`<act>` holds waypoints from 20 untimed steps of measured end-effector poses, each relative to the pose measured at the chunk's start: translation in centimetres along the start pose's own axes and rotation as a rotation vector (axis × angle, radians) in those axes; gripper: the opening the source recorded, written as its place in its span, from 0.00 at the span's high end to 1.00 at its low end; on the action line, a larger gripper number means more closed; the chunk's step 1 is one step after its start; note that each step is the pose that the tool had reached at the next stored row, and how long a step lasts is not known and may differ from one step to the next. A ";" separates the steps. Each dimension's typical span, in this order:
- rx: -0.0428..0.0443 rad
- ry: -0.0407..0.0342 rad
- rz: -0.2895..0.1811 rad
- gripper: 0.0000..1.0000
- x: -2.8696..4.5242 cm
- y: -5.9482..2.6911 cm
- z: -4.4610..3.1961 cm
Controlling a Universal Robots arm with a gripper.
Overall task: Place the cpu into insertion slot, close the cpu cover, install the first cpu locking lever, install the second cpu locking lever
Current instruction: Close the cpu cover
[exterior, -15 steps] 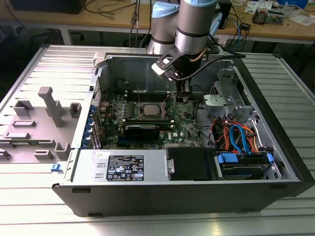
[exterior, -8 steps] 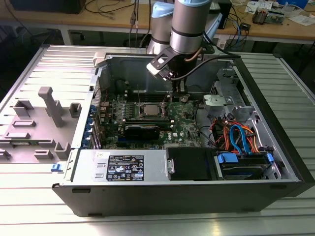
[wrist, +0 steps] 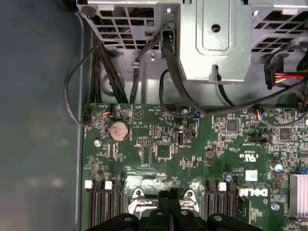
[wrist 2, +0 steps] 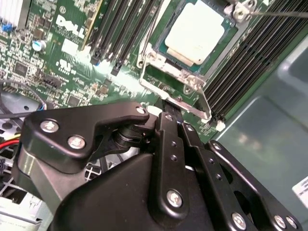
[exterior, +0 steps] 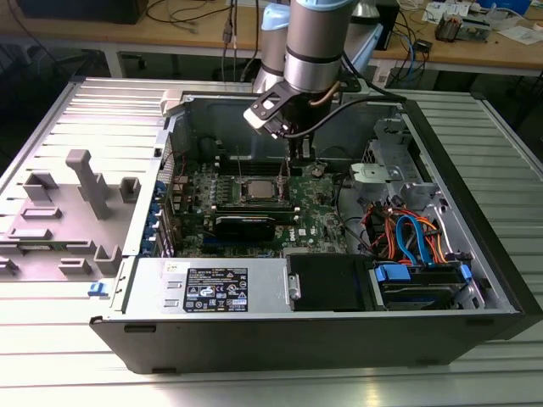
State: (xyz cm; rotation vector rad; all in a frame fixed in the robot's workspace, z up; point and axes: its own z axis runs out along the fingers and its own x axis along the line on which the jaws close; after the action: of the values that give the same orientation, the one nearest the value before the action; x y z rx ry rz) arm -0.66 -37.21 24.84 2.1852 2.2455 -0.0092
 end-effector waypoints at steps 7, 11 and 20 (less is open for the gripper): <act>0.0000 0.0000 0.000 0.89 0.05 -1.86 0.01; -0.0001 0.0001 0.000 0.89 0.09 -3.18 0.10; -0.0002 0.0001 0.000 0.89 0.17 -5.87 1.07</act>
State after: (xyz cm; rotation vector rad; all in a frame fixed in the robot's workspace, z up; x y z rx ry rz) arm -6.53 -37.21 23.76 2.1849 2.2457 -0.0089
